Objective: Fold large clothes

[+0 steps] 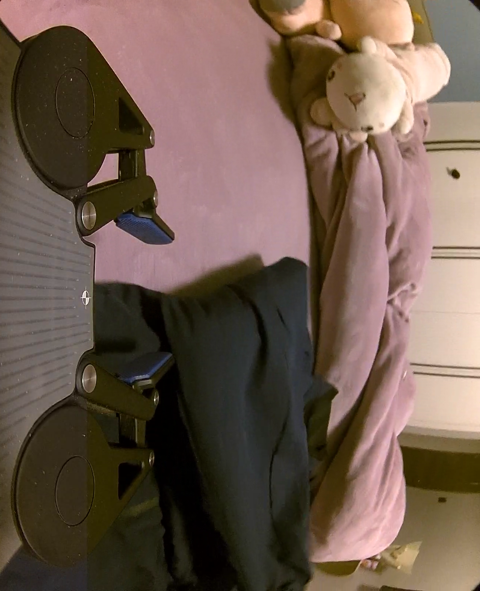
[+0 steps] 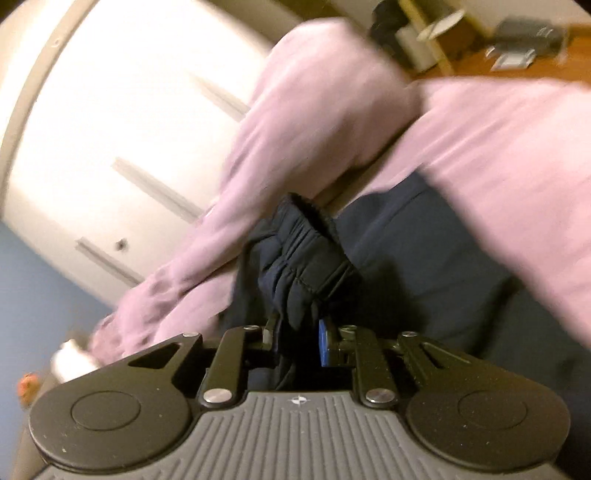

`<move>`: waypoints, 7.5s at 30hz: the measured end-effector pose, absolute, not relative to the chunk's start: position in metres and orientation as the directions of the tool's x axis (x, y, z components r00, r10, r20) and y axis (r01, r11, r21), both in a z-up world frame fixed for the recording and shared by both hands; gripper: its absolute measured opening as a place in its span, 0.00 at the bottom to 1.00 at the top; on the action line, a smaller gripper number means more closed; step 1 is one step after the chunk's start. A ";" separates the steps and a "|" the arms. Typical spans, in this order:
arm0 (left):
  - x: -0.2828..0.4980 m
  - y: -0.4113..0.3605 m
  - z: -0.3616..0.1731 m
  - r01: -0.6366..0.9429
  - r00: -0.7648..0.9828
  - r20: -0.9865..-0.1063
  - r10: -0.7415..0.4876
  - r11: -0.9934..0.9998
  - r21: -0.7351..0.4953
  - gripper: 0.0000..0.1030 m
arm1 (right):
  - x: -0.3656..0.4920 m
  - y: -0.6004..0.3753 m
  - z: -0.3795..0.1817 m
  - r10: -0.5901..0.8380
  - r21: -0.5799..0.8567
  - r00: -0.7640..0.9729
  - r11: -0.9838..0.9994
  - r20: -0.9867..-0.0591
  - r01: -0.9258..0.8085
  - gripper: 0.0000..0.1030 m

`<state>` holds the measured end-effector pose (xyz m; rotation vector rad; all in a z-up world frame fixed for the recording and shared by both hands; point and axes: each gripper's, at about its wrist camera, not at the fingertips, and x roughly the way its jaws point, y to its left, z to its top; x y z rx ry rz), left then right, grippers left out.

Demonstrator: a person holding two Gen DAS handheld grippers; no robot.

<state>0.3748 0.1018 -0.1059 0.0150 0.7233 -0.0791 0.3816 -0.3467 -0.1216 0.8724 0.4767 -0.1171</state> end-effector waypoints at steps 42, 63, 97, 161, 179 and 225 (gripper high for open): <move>0.382 0.094 -0.072 -0.089 0.758 -0.652 0.017 0.993 -0.077 0.79 | 0.384 -0.308 -0.099 0.111 0.413 0.872 0.904 -0.478 0.111 0.30; 0.416 0.047 -0.136 -0.084 0.740 -0.672 0.030 0.995 -0.049 0.83 | 0.408 -0.286 -0.144 0.028 0.180 0.841 0.980 -0.540 0.083 0.02; 0.152 0.122 -0.083 -0.055 0.595 -0.791 -0.142 0.975 -0.216 0.83 | 0.066 -0.382 -0.133 0.073 0.414 0.711 0.853 -0.699 0.319 0.60; 0.143 0.176 -0.054 -0.018 0.609 -0.603 -0.515 0.751 -0.660 0.20 | 0.082 -0.412 -0.134 0.472 0.784 0.714 0.595 -0.518 0.175 0.21; 0.484 0.144 0.038 -0.029 0.795 -0.478 -0.374 0.763 -0.645 0.19 | 0.418 -0.416 -0.011 0.135 0.657 0.910 0.734 -0.391 0.173 0.21; 0.541 0.029 -0.127 -0.079 0.837 -0.547 0.006 0.991 -0.110 0.60 | 0.533 -0.313 -0.171 -0.038 0.258 0.849 0.945 -0.527 0.203 0.00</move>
